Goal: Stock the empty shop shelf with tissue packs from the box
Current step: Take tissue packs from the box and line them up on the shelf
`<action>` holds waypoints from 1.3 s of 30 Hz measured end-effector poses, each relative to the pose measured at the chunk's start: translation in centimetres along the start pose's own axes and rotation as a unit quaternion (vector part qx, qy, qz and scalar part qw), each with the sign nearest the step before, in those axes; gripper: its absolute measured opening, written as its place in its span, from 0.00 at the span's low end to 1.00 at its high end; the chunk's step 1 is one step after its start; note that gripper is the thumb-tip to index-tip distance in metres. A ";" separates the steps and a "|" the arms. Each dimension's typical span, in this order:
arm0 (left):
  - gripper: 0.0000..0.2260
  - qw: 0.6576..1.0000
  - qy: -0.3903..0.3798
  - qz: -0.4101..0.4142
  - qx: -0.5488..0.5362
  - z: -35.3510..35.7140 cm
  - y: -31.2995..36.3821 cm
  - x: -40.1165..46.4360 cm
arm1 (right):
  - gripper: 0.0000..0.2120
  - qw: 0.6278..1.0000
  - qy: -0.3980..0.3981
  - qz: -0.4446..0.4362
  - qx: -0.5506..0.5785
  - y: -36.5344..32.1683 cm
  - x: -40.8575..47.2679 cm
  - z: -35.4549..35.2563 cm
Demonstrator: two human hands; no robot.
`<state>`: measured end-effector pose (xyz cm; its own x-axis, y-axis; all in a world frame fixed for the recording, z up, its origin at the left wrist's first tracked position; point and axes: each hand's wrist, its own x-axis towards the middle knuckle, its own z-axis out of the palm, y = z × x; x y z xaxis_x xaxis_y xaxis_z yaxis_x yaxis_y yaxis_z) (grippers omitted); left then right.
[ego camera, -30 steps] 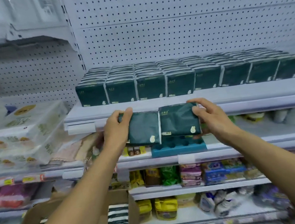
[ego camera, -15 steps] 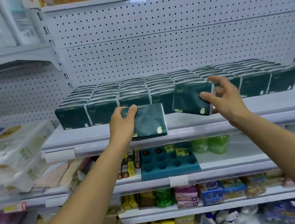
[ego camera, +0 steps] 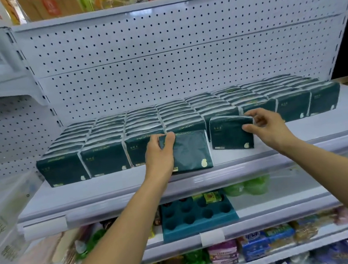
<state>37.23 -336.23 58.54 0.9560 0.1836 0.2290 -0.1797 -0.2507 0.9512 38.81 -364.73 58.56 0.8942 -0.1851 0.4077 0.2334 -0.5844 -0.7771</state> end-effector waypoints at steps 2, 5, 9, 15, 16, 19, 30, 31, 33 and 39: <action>0.15 1.000 0.005 0.002 0.004 0.5 -0.5 0.7 | 0.16 1.000 0.005 -0.003 -0.018 0.3 0.9 0.3; 0.16 1.000 0.011 0.005 0.010 1.1 -0.9 1.1 | 0.18 1.000 0.014 0.001 -0.023 0.4 1.9 0.9; 0.17 1.000 0.006 0.008 0.011 1.8 -1.5 1.3 | 0.18 0.998 0.051 0.036 0.008 0.2 2.8 1.9; 0.16 1.000 -0.002 0.017 0.006 2.2 -1.7 1.1 | 0.15 0.996 0.086 0.037 -0.002 0.5 2.7 2.4; 0.15 1.000 -0.002 0.019 0.002 2.3 -1.6 1.0 | 0.15 0.993 0.115 0.026 -0.014 0.4 2.4 2.2; 0.11 0.999 0.002 0.046 -0.001 3.3 -0.9 0.3 | 0.13 0.993 0.111 -0.022 0.038 -1.2 0.7 1.8; 0.14 0.966 0.001 0.243 0.083 12.7 2.1 -1.3 | 0.19 0.982 -0.137 -0.114 0.055 1.1 1.0 -5.7; 0.15 0.954 0.015 0.271 0.125 13.2 2.0 -0.8 | 0.19 0.986 -0.116 -0.112 0.046 2.2 1.7 -7.0; 0.19 0.916 0.045 0.318 0.242 13.9 1.4 0.6 | 0.19 0.990 -0.087 -0.106 0.027 4.2 2.9 -9.1; 0.41 0.774 0.005 0.348 0.528 15.2 -0.7 3.1 | 0.22 0.992 -0.093 -0.089 -0.018 9.5 4.9 -9.6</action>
<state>43.80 -349.90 55.47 0.7095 -0.3392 0.6176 -0.3551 -0.9292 -0.1025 41.69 -378.74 57.80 0.8957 0.0707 0.4390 0.3832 -0.6235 -0.6815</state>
